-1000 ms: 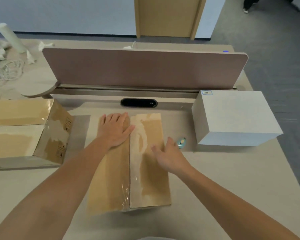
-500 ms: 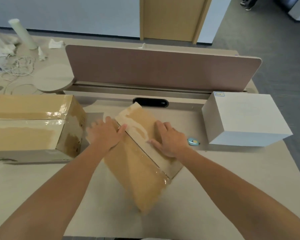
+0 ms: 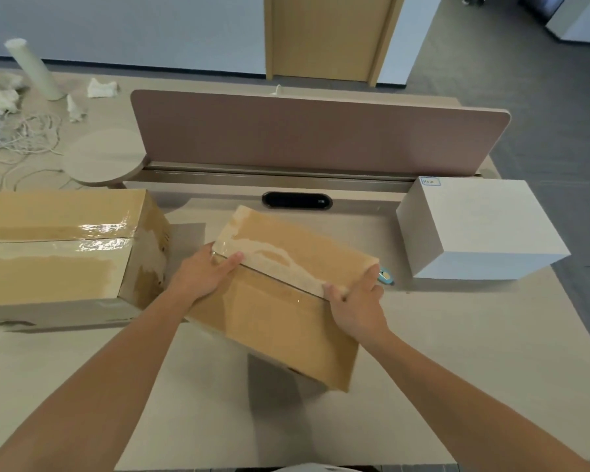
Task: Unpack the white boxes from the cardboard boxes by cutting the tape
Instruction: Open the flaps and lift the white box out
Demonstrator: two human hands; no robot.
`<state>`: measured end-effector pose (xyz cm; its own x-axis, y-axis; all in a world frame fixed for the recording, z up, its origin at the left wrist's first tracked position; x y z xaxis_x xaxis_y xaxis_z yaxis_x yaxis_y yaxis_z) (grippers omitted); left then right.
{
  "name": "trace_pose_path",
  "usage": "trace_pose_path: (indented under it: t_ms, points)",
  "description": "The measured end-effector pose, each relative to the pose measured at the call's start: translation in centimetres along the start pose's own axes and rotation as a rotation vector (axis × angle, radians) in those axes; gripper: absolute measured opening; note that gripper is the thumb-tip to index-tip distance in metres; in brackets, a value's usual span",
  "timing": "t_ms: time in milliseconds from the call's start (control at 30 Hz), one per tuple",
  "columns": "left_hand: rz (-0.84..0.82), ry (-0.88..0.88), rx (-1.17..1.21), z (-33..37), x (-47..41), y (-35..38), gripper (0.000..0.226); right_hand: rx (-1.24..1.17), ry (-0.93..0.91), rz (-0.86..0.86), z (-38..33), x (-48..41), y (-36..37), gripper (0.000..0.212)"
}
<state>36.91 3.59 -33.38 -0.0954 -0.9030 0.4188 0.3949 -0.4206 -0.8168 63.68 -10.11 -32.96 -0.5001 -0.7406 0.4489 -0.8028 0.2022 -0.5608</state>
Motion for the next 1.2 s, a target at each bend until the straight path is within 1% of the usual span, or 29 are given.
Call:
trace_pose_path:
  t_ms: [100,200,333,500,567,600,700,767,833,867,933,967,1000,1033,1067,1133,1200]
  points:
    - [0.021,-0.063,0.116,-0.2,0.9,0.4,0.078,0.076,-0.130,0.051,-0.8,-1.9,-0.3,0.098]
    - [0.068,-0.153,0.170,-0.3,2.4,1.7,0.085,0.177,-0.225,-0.029,-2.1,-4.9,-1.3,0.095]
    - [0.138,-0.256,0.189,0.3,4.4,3.4,0.085,0.257,-0.327,-0.116,-3.7,-7.7,-2.4,0.093]
    - [0.119,-0.258,0.186,1.2,5.1,3.1,0.079,0.231,-0.336,-0.138,-3.1,-7.5,-2.8,0.085]
    - [0.100,-0.226,0.199,1.1,5.3,2.6,0.074,0.199,-0.325,-0.158,-3.2,-7.4,-3.0,0.080]
    - [0.114,-0.196,0.206,1.2,5.4,2.2,0.067,0.179,-0.324,-0.169,-3.5,-7.2,-3.1,0.076]
    - [0.235,-0.129,0.299,2.5,5.5,0.1,0.039,0.043,-0.330,-0.122,-5.0,-6.7,-3.7,0.058]
    - [0.323,-0.095,0.393,3.5,5.1,-1.3,0.029,-0.101,-0.317,-0.053,-6.8,-6.7,-4.7,0.058]
    - [0.386,-0.083,0.513,4.1,4.3,-2.5,0.041,-0.300,-0.250,-0.009,-8.4,-7.9,-5.6,0.057]
    - [0.404,-0.086,0.559,4.3,3.9,-3.0,0.046,-0.452,-0.173,-0.003,-9.0,-8.9,-5.8,0.054]
    - [0.433,-0.041,0.559,4.5,2.5,-3.5,0.046,-0.784,-0.022,-0.010,-10.2,-10.3,-6.0,0.053]
    - [0.438,0.006,0.505,4.7,1.7,-3.6,0.048,-0.863,0.000,-0.021,-10.7,-10.6,-6.0,0.060]
    - [0.429,0.064,0.420,4.9,0.8,-3.6,0.054,-0.835,-0.029,-0.036,-11.1,-10.9,-5.7,0.067]
    - [0.418,0.126,0.307,5.1,0.0,-3.5,0.059,-0.752,-0.091,-0.050,-11.5,-10.8,-5.4,0.071]
    - [0.408,0.173,0.174,5.2,-1.1,-3.3,0.062,-0.616,-0.186,-0.063,-11.7,-10.7,-5.0,0.068]
    - [0.365,0.223,-0.089,5.2,-3.2,-2.8,0.066,-0.245,-0.410,-0.093,-11.9,-10.3,-3.9,0.063]
    - [0.310,0.224,-0.271,4.8,-5.3,-2.2,0.070,0.117,-0.557,-0.172,-11.8,-11.0,-2.4,0.067]
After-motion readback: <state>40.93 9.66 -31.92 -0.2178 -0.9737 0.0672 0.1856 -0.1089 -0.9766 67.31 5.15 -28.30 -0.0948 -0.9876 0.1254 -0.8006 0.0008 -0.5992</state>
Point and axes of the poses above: each hand's wrist, its own x-axis away from the middle knuckle, its own y-axis out of the palm, z = x × y, the point moved 3 cm from there along -x, towards the middle knuckle, and after that the axes turned 12 degrees about -x, right-handed, at the moved point
